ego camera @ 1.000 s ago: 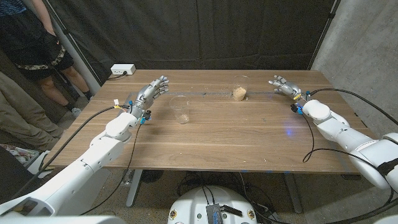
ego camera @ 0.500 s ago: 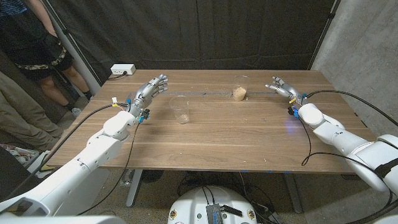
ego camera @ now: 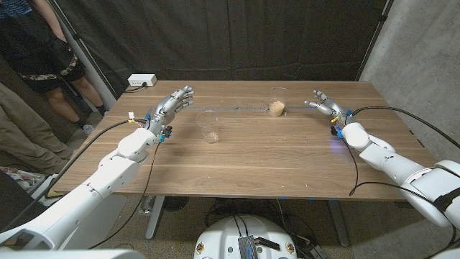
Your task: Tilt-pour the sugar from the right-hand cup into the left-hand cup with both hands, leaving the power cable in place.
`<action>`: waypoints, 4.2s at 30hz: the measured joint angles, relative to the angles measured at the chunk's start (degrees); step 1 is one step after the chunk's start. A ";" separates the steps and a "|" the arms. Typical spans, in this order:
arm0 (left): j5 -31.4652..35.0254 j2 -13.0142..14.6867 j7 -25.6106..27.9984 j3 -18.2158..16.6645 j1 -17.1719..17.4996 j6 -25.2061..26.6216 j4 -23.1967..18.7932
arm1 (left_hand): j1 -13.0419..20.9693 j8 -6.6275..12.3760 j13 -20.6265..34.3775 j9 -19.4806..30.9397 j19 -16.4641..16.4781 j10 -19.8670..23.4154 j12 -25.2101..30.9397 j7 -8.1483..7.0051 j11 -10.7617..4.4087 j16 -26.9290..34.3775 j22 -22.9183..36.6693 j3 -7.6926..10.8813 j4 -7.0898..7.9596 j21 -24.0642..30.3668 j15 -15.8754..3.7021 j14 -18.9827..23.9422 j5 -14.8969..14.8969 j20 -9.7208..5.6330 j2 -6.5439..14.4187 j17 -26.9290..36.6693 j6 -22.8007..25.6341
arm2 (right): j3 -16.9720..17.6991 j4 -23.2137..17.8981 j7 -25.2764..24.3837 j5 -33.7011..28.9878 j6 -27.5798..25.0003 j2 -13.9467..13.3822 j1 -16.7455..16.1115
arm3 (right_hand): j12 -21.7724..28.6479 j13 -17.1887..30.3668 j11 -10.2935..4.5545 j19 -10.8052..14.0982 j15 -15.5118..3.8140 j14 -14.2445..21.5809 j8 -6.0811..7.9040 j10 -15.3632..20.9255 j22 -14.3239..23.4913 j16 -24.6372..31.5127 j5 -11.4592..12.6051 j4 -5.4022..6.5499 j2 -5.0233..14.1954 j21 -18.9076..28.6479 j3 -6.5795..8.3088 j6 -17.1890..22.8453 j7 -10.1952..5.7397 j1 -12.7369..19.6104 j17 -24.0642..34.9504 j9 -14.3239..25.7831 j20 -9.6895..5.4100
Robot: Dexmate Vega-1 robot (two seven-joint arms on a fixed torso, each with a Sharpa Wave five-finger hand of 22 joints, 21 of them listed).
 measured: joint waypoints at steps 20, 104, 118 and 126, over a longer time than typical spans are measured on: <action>0.00 0.18 0.28 0.13 -0.28 0.59 -0.24 | -0.45 0.00 0.00 0.00 0.00 0.00 -0.21 0.00 0.00 0.00 0.00 0.00 0.00 -0.21 0.00 0.00 0.00 0.01 0.45 0.01 0.00 | -0.49 5.53 10.82 3.95 4.35 1.91 2.63 | -1.43 -0.82 2.66 0.09 0.29 -3.81 -1.55 -6.77 0.01 0.00 0.63 0.00 -1.81 -3.16 -2.23 -7.07 1.87 0.88 0.01 0.01 -0.08; -0.21 0.07 -0.85 -0.37 0.07 -1.16 1.25 | -0.44 0.00 -0.01 -0.12 0.01 0.53 -0.43 0.00 -0.13 0.00 0.28 0.16 -0.16 -0.86 0.00 0.00 0.00 0.01 0.44 -0.25 0.00 | -3.04 8.42 15.89 6.17 5.34 8.32 5.22 | -0.75 -1.31 2.66 -0.30 0.11 -3.57 -0.43 -7.38 0.12 0.33 1.73 0.17 -1.58 -5.34 -3.81 -6.58 1.90 1.88 -0.25 0.02 0.34; -0.24 -0.34 -1.06 0.00 -0.06 -1.52 1.68 | -0.44 0.00 0.29 -0.11 0.01 0.53 -0.43 0.00 -0.14 0.00 0.28 0.16 -0.16 -0.86 0.00 0.00 0.00 0.01 0.44 -0.25 0.00 | -1.83 3.18 16.73 6.66 2.99 7.06 2.81 | -0.31 -1.31 2.02 -0.30 0.02 -2.26 -0.02 -6.75 0.17 0.53 2.18 0.09 -1.37 -5.48 -4.21 -5.65 2.20 2.09 -0.24 -0.27 0.34; -0.31 -0.35 -0.80 0.02 0.04 -1.52 1.67 | -0.44 0.00 0.28 -0.11 0.01 0.53 -0.43 0.00 -0.13 0.00 0.27 0.16 -0.16 -1.05 0.00 0.00 0.00 0.01 0.44 -0.54 0.00 | -1.48 2.61 16.99 6.69 2.93 7.18 2.49 | 0.01 -1.31 2.23 -0.39 -0.01 -2.23 -0.02 -6.54 0.14 0.53 2.18 0.25 -1.28 -5.65 -4.36 -5.35 1.90 2.18 -0.24 -0.26 0.44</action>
